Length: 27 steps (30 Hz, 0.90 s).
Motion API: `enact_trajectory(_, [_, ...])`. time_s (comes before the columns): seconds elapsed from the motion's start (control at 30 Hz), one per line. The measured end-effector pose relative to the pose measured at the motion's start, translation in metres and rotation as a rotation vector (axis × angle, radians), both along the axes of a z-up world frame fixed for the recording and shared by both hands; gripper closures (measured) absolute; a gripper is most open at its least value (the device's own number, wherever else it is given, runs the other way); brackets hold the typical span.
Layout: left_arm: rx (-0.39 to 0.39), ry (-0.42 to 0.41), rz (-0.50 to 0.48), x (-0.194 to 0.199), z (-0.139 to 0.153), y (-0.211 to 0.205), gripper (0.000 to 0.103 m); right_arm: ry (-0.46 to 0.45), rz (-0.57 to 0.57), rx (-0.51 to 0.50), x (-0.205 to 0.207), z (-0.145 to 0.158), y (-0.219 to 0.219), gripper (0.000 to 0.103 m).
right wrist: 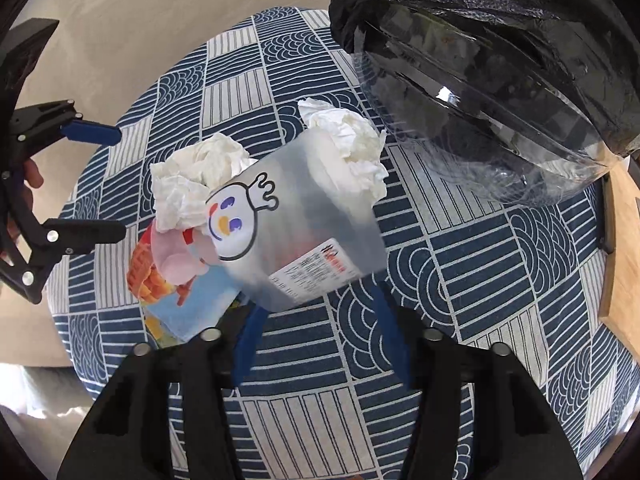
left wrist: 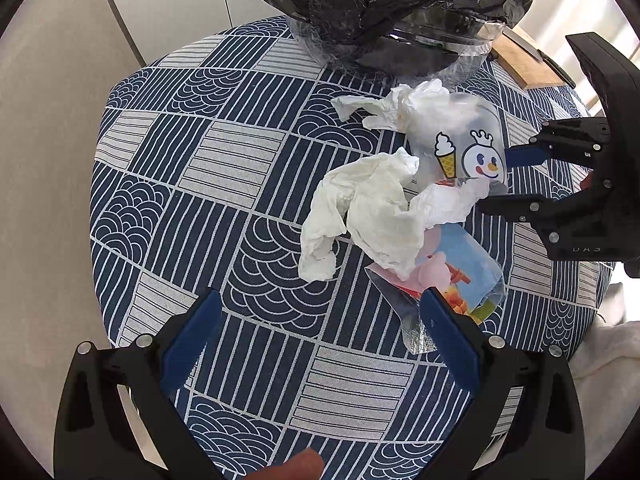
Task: Collect trash
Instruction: 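Grasp the crumpled white tissue with the left tool and lift it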
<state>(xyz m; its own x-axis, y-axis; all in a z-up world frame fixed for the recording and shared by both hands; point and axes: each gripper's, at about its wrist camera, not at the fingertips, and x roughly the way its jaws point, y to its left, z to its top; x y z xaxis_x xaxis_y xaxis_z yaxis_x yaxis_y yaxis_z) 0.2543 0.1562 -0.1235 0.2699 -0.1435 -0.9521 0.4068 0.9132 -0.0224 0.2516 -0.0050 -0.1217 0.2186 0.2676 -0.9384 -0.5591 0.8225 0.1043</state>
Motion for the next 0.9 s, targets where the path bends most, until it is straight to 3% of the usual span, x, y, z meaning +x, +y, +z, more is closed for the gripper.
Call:
enact_trajectory(0.07, [-0.025,-0.010,-0.004,0.004,0.002,0.000,0.006,0.001,-0.007,0.005,0.001,0.002,-0.003,0.083])
enact_trajectory(0.2, [-0.088,-0.028,-0.031,0.010,0.006,-0.003,0.006,0.026,-0.002,0.014,0.001,0.010,-0.010,0.083])
enact_trajectory(0.23, [-0.094,-0.029,-0.040,0.012,0.006,-0.005,0.006,0.007,-0.003,-0.002,0.000,0.013,-0.011,0.076])
enact_trajectory(0.3, [-0.098,-0.025,-0.062,0.013,0.004,-0.010,0.006,-0.006,-0.007,-0.007,-0.002,0.016,-0.015,0.043])
enact_trajectory(0.37, [-0.084,-0.022,-0.094,0.014,-0.001,-0.016,0.006,-0.001,-0.021,0.007,-0.001,0.016,-0.019,0.031])
enact_trajectory(0.63, [-0.023,-0.036,-0.209,0.020,-0.016,-0.037,0.006,-0.022,-0.027,-0.053,0.008,0.014,-0.027,0.020])
enact_trajectory(0.9, [-0.047,-0.055,-0.289,0.036,-0.022,-0.049,0.010,-0.048,0.002,-0.105,0.015,0.016,-0.024,0.018])
